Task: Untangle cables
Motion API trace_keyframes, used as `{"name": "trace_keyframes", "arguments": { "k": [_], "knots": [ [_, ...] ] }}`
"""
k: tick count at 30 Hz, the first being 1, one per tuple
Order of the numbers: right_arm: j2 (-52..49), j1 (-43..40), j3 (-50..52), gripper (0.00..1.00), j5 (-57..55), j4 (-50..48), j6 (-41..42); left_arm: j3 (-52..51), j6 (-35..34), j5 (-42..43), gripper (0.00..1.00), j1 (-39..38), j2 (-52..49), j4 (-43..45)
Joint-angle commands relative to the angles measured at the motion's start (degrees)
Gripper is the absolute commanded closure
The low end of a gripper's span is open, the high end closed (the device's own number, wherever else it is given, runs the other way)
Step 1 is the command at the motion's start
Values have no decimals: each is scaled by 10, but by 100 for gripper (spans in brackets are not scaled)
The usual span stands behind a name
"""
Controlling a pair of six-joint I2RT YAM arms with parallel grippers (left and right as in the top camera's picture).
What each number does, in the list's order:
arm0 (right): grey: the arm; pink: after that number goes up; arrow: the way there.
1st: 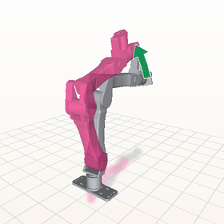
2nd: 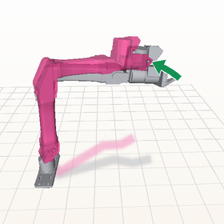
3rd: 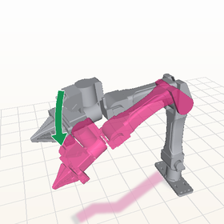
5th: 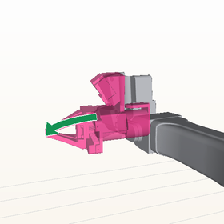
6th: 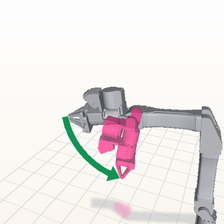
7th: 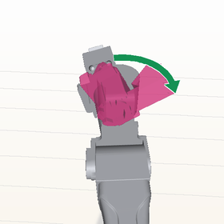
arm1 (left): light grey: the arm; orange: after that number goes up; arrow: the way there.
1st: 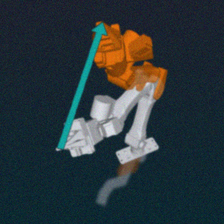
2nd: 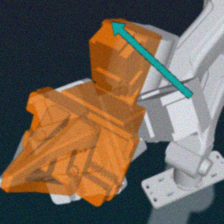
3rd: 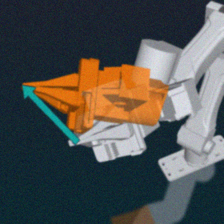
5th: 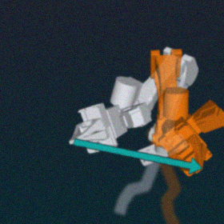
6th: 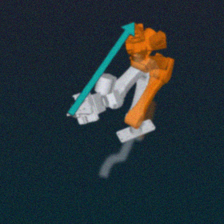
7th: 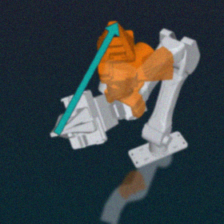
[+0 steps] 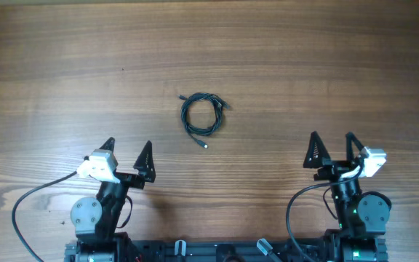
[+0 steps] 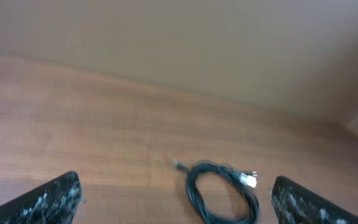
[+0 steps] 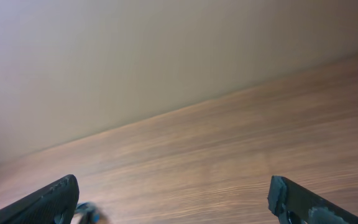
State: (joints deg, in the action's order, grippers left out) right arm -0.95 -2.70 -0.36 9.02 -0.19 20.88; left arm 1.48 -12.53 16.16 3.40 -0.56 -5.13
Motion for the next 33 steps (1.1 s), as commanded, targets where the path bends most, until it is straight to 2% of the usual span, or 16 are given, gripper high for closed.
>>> {"name": "trace_keyframes", "arguments": {
  "k": [1, 4, 7, 14, 17, 19, 21, 24, 29, 33],
  "knots": [
    [-14, 1, -27, 0, 55, 11, 16, 65, 10, 28, 0, 3, -28, -63],
    [-46, 1, -76, 0, 84, 32, 16, 152, 19, 29, 0, 2, -89, -116],
    [-127, 1, -177, 1, 119, 124, -21, 281, 18, 29, 0, 2, -192, -194],
    [-380, 1, -491, 0, 148, 424, -82, 527, 19, 55, 0, 2, -358, -395],
    [-455, 1, -591, 0, 164, 501, -83, 560, 7, 88, 0, 2, -373, -409],
    [-488, 1, -608, 0, 165, 515, -47, 560, -12, 116, 0, 2, -373, -419],
    [-509, 1, -607, 0, 171, 539, -44, 559, -12, 119, 0, 2, -376, -422],
    [-558, 3, -608, 0, 232, 542, -105, 559, -12, 119, 0, 2, -409, -444],
    [-643, 38, -608, 0, 262, 553, -159, 596, 0, 124, 1, -21, -573, -490],
    [-697, 126, -608, 1, 253, 566, -212, 671, 2, 123, 0, -87, -683, -521]
  ]
}}
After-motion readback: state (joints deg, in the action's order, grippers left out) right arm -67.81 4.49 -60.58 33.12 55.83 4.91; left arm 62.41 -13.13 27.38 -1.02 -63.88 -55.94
